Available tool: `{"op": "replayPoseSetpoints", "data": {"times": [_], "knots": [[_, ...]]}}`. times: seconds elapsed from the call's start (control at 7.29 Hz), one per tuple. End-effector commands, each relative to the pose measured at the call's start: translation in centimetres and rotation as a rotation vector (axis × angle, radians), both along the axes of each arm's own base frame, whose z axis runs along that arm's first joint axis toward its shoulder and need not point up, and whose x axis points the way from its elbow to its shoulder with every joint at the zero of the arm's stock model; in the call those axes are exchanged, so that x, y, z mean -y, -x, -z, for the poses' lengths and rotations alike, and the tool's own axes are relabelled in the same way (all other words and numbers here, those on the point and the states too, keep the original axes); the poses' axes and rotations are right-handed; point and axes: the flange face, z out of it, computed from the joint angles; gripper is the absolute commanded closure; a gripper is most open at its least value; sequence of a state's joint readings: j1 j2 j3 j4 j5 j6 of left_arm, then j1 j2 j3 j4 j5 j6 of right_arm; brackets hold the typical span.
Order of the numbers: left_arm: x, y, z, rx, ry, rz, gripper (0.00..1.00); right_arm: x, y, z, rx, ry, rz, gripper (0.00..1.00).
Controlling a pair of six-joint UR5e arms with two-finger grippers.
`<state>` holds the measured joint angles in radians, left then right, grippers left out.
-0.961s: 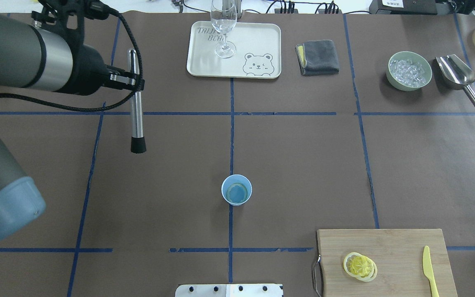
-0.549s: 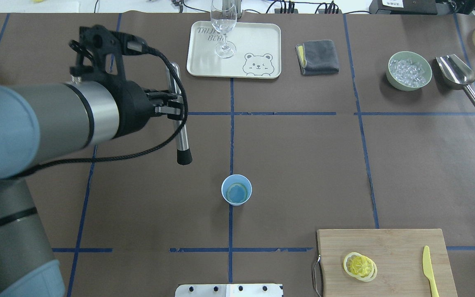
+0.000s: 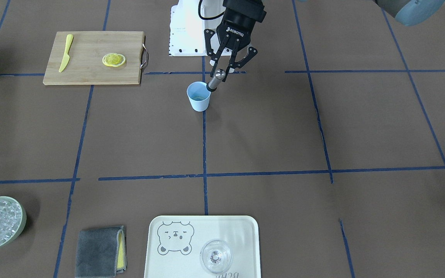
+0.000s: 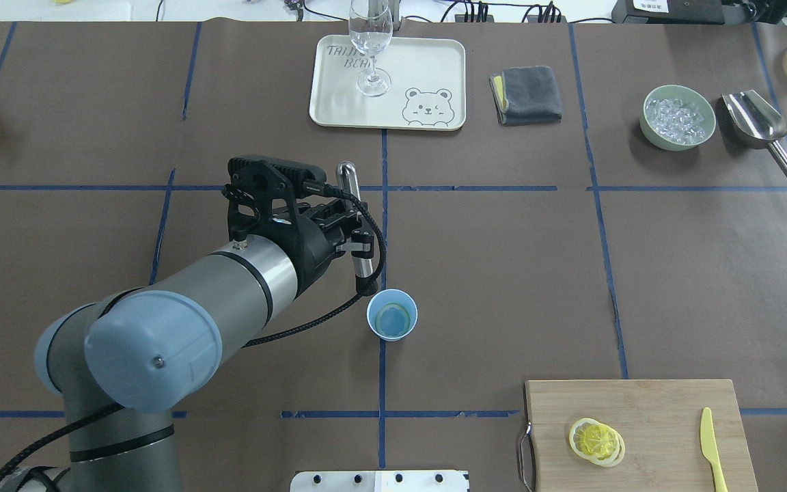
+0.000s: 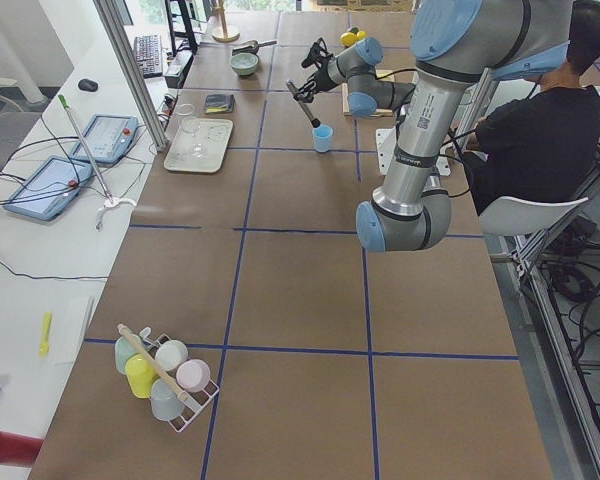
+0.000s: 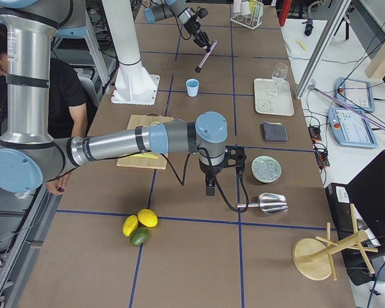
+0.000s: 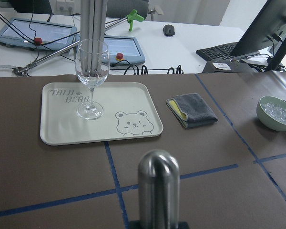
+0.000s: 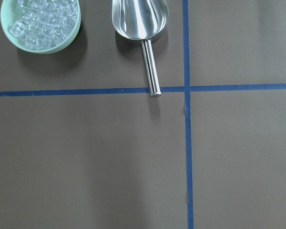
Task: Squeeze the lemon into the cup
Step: 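Push the muddler down into the cup onto the lemon slice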
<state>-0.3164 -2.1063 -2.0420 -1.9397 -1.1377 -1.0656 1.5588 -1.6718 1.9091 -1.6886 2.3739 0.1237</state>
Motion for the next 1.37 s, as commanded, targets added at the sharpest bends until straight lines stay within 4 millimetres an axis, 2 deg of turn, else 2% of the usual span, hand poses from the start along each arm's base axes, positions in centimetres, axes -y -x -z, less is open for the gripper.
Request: {"op": "replayPoseSetpoints", "data": {"times": [0.0, 0.14, 0.27, 0.41, 0.82, 1.24], "knots": [[0.3, -0.6, 0.0, -0.045, -0.02, 0.023, 1.0, 0.2, 0.0, 0.3, -0.001, -0.007, 0.0, 0.0], [0.4, -2.7, -1.1, -0.012, -0.007, 0.011, 1.0, 0.4, 0.0, 0.4, -0.001, -0.009, 0.0, 0.0], [-1.0, -5.0, -0.8, -0.022, -0.007, -0.022, 1.0, 0.5, 0.0, 0.3, -0.001, -0.008, 0.0, 0.0], [-1.3, -4.7, -0.3, -0.034, -0.015, -0.029, 1.0, 0.4, 0.0, 0.4, -0.001, -0.012, 0.001, 0.0], [-1.5, -4.6, -0.6, -0.033, -0.011, -0.038, 1.0, -0.2, -0.5, 1.1, -0.001, -0.024, -0.01, 0.0], [-1.4, -6.5, -2.3, -0.003, -0.002, -0.041, 1.0, -0.2, -0.5, 1.1, -0.001, -0.023, -0.011, 0.0]]}}
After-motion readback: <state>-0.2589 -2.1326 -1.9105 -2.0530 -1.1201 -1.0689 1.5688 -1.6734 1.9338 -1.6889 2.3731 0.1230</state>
